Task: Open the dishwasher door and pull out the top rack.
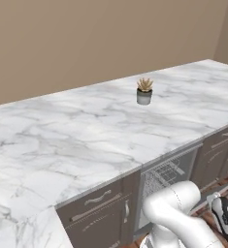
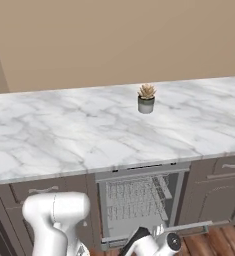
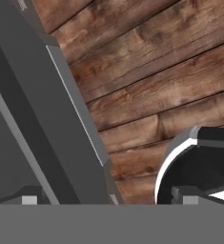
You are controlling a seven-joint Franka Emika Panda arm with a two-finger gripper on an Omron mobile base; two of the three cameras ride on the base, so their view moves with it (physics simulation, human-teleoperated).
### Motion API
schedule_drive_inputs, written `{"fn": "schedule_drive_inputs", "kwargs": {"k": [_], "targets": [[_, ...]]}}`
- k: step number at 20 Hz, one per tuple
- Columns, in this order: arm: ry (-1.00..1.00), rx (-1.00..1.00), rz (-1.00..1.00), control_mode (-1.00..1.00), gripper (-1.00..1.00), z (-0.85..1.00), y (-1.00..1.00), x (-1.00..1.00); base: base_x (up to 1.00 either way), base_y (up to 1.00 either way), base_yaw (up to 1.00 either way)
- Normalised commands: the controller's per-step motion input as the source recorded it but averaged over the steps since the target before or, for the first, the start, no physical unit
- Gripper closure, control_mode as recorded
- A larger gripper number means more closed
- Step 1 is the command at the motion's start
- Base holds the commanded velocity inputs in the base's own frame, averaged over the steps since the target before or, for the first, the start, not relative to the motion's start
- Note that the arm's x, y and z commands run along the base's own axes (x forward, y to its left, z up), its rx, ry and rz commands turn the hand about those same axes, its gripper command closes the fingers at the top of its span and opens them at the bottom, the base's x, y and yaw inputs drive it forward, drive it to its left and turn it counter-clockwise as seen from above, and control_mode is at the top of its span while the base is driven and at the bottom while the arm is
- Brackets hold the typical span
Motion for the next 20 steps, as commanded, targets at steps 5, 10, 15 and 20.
{"fn": "schedule_drive_inputs", "kwargs": {"k": [5,10,15,20], "targets": [[0.15,0.0,0.01,-1.0,-1.0,0.76,-0.6,-0.92,0.0,0.0,0.0],[0.0,0.0,0.06,-1.0,-1.0,0.87,-0.84,-0.97,0.0,0.0,0.0],[-0.01,0.0,0.21,-1.0,-1.0,0.36,-1.0,-1.0,0.0,0.0,0.0],[0.0,0.0,0.2,-1.0,-1.0,0.0,-1.0,-1.0,0.0,0.0,0.0]]}}
